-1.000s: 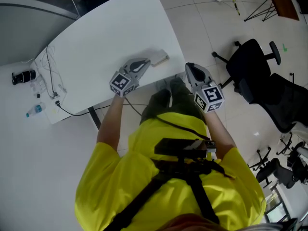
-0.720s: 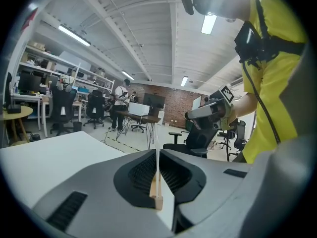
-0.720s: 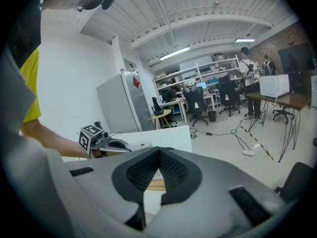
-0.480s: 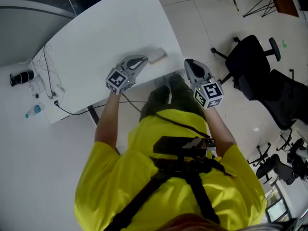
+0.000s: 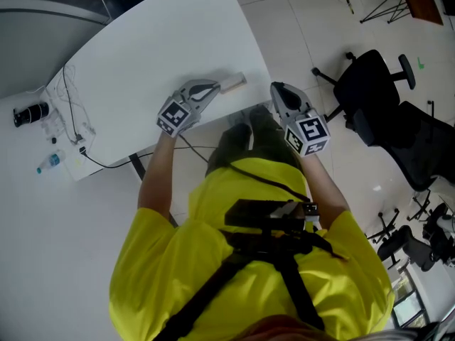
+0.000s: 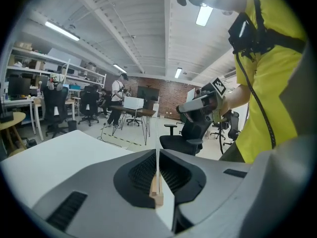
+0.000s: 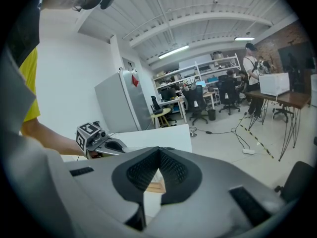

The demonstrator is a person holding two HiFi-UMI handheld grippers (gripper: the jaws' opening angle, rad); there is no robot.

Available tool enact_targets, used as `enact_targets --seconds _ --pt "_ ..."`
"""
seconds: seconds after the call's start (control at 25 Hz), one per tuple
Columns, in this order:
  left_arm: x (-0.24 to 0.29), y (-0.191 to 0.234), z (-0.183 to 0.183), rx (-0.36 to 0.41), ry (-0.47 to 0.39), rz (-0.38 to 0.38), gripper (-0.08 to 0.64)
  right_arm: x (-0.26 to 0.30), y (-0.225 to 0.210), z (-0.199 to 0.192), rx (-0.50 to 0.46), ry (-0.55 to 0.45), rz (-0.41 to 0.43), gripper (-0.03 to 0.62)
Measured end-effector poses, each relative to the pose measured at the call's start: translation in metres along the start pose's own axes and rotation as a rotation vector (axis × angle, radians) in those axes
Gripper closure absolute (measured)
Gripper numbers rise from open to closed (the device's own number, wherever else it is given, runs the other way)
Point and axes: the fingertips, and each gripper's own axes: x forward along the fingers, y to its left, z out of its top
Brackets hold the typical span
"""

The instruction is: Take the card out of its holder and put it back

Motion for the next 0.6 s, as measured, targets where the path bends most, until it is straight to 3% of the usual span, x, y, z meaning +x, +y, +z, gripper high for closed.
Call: enact_targets --seconds 0.28,0.48,0.6 --pt "0.015 0.005 -0.037 -0.086 0.003 0.052 0.537 0.007 0.002 -0.005 0.001 0.019 0.007 0.588" --pt "0.006 0.012 -0.034 -0.168 -0.061 0.183 0.499 0.015 0.0 -0.008 -0.004 0.022 0.014 0.588" --pt "-0.021 0.023 -0.013 -0.179 -0.075 0.331 0.499 0.014 0.004 0.011 -0.024 -0.032 0.018 0.588"
